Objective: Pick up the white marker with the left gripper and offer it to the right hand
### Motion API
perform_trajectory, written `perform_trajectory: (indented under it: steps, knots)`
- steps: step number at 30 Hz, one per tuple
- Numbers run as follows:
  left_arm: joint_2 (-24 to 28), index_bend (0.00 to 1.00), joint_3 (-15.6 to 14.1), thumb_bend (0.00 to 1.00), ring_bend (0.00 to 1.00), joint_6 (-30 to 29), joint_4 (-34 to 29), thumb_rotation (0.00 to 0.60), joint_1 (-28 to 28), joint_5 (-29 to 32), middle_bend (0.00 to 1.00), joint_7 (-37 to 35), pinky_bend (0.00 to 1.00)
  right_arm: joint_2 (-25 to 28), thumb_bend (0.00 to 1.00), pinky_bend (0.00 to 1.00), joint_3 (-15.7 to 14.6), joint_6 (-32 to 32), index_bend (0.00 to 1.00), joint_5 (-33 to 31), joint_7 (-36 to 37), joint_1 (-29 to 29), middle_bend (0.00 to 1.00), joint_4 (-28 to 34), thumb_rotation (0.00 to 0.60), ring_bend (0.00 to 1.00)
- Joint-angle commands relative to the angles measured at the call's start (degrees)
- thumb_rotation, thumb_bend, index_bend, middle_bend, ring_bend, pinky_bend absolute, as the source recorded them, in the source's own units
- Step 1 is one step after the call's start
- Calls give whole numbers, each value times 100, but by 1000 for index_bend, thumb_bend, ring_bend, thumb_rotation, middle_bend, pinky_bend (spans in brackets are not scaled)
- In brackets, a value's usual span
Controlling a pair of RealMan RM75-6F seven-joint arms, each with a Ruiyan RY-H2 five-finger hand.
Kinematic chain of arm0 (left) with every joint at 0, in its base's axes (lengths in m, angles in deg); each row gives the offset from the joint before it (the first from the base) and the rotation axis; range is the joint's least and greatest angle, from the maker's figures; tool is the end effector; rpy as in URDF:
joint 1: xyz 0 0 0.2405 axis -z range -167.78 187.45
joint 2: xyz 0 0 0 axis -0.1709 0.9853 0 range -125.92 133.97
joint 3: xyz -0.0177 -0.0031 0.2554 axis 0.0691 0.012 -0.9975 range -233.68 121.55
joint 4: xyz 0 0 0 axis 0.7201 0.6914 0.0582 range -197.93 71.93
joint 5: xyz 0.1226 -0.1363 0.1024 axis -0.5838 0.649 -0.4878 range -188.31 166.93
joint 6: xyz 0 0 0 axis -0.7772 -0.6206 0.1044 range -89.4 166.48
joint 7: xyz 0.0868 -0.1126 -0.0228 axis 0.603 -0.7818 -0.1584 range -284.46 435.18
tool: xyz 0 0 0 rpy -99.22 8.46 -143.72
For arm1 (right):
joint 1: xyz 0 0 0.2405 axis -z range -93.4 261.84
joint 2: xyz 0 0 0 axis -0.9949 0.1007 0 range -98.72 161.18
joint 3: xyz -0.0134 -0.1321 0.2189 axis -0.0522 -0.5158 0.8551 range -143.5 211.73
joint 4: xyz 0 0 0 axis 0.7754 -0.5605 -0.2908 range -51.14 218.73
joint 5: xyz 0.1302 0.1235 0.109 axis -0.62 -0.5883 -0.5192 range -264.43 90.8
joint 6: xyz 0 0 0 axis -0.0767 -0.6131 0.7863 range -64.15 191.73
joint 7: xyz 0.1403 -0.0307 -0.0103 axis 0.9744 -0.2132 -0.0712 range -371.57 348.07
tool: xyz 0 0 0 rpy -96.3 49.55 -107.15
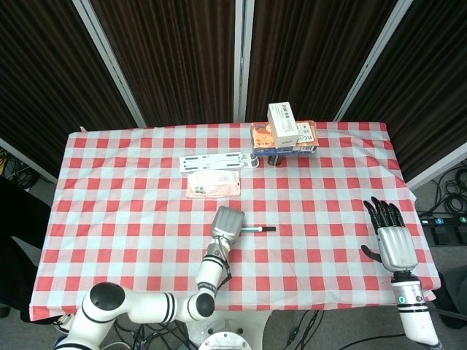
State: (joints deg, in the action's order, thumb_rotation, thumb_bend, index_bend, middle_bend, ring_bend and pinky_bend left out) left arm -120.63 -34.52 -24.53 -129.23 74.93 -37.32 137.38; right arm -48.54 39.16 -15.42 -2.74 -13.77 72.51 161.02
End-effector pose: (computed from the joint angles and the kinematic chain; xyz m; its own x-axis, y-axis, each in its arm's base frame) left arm -0.0058 0.3188 -0.1678 0.6254 0.3453 0.6997 0.7794 -0.3200 -0.5387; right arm -0.3157 -0.2290 0.0866 0.4135 -0.0216 0.9102 -0.9090 -0.0675 0.4113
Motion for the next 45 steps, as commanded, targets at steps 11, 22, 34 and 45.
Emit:
perform_trajectory:
  steps: [11,22,34,45]
  knots:
    - [-10,539,-17,321,1000,25,64,600,-70,-155,578,-75,993,4,26,0,-12,44,0,-4,-25,-26,13,12,600,0]
    - [281,556,77,322,1000,55,-431,600,-268,-600,597,-655,997,33,29,0,-17,218,0,47,-284,-175,37,256,600,0]
    - [803,558,41,323,1000,149,-1222,600,-327,-813,601,-880,997,-40,58,0,341,727,229,140,-998,-908,246,433,600,0]
    - [984,558,74,323,1000,90,-1321,600,-116,-474,601,-610,998,-629,69,0,412,1415,379,-18,-1191,-1553,360,222,600,40]
